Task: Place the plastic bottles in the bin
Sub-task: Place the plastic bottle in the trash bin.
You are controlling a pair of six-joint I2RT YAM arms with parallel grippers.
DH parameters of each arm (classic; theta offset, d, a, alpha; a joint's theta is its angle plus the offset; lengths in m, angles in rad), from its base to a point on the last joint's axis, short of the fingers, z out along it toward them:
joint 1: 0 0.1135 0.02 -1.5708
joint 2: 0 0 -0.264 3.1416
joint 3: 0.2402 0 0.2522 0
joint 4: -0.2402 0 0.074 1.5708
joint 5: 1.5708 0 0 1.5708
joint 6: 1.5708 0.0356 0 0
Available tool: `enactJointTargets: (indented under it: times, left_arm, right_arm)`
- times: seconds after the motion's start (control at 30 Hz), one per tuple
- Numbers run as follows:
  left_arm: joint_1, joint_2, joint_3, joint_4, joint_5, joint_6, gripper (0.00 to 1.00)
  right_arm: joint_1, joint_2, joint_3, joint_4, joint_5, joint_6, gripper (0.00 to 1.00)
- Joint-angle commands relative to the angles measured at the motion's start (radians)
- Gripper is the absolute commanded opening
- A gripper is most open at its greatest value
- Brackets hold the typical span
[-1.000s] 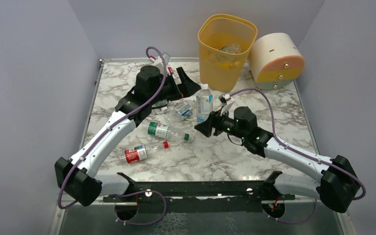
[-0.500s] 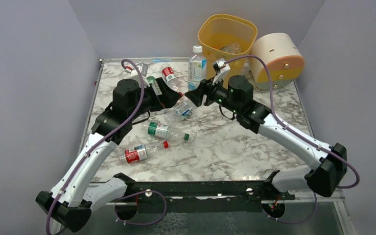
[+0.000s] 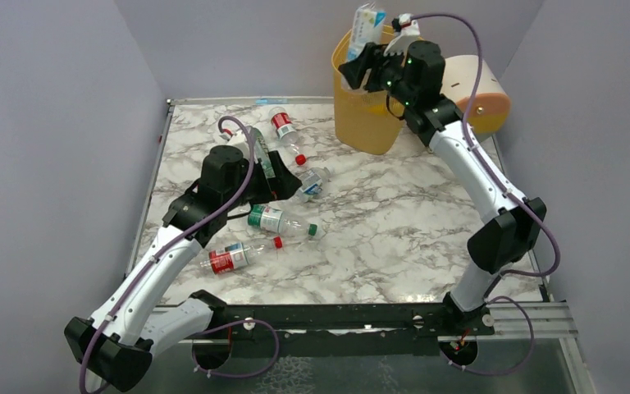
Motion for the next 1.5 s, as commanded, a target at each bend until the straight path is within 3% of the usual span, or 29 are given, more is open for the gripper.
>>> enactJointTargets:
  times: [0.0,0.4,0.63,0.7,0.8,1.13,1.47]
  left_arm:
    - [0.005,-0.042,-0.052,-0.005,0.024,0.025,0.99]
    - [0.005,-0.135,-0.158,-0.008,0.015,-0.011,0.99]
    - [0.005,-0.208,-0.17,-0.039,-0.005,-0.068,0.99]
    - [0.005,-0.222,-0.179,-0.043,-0.008,-0.079,0.99]
    - [0.005,-0.221,-0.183,-0.053,-0.004,-0.08,0.99]
    - [0.005,-0.221,-0.163,-0.094,-0.016,-0.068,0.99]
    - [0.006,-0.207,-0.131,-0.147,-0.03,-0.055,0.99]
  right_arm:
    - [-0.096,0.092,0.19,-0.031,-0.071,0.014,0.62]
    - [-0.272,0.327,0.405,-0.007,-0.143,0.054,0.64]
    - [-0.303,0.473,0.528,0.039,-0.231,0.085,0.67]
    - [-0.303,0.525,0.612,0.0,-0.226,0.082,0.74]
    - [-0.304,0.565,0.684,-0.044,-0.247,0.084,0.95]
    - [-0.304,0.335,0.374,-0.003,-0.21,0.058,0.98]
    - [-0.304,-0.077,-0.02,0.02,-0.294,0.119,0.98]
